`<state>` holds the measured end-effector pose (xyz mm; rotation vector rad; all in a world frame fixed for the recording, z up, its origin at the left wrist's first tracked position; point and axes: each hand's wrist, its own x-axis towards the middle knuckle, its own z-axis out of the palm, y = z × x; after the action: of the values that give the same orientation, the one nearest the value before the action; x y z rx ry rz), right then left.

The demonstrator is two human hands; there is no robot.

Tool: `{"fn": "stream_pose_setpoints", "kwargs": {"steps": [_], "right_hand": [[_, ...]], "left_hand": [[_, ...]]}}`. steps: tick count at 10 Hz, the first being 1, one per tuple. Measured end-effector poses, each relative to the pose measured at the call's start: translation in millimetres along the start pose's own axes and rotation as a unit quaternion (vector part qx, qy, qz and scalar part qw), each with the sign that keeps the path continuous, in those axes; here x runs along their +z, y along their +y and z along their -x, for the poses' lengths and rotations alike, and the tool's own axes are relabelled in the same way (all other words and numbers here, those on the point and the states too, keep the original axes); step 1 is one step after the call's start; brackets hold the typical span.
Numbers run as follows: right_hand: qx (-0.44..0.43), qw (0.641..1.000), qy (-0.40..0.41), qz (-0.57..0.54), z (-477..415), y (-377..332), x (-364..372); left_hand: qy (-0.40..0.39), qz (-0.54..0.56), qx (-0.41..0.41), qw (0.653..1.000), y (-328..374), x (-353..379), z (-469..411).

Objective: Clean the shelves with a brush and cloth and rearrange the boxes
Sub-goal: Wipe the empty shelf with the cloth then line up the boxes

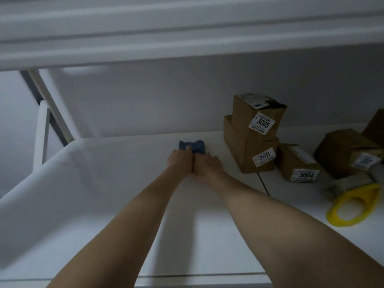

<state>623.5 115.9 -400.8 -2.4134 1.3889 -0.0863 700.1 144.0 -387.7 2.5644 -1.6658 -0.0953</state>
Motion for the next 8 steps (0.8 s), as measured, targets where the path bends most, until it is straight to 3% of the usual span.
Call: {"fn": "stream_pose_setpoints", "kwargs": {"steps": [1,2,3,5,7,8], "right_hand": [[0.049,0.998,-0.015,0.034,-5.9,11.5,-4.1],[0.046,0.998,0.031,0.009,-9.8,18.9,-7.5],[0.036,0.997,0.058,-0.034,-5.2,15.3,-10.8],[-0.007,0.999,0.052,-0.009,-11.3,5.9,-8.4],[-0.034,0.999,0.03,-0.009,-13.9,-2.3,-1.4],[-0.048,0.997,0.042,-0.032,-10.1,-10.1,1.1]], "left_hand": [[-0.018,0.054,0.053,0.997,4.8,2.2,0.2],[-0.037,0.106,0.096,0.989,9.2,0.8,-5.6],[-0.056,0.095,0.09,0.99,6.3,-1.6,-23.3],[-0.035,0.081,-0.005,0.996,-56.4,3.6,-72.8],[-0.023,0.058,-0.159,0.985,-135.7,10.9,-78.5],[0.01,0.023,-0.135,0.991,-118.4,-3.7,-59.0]]}}
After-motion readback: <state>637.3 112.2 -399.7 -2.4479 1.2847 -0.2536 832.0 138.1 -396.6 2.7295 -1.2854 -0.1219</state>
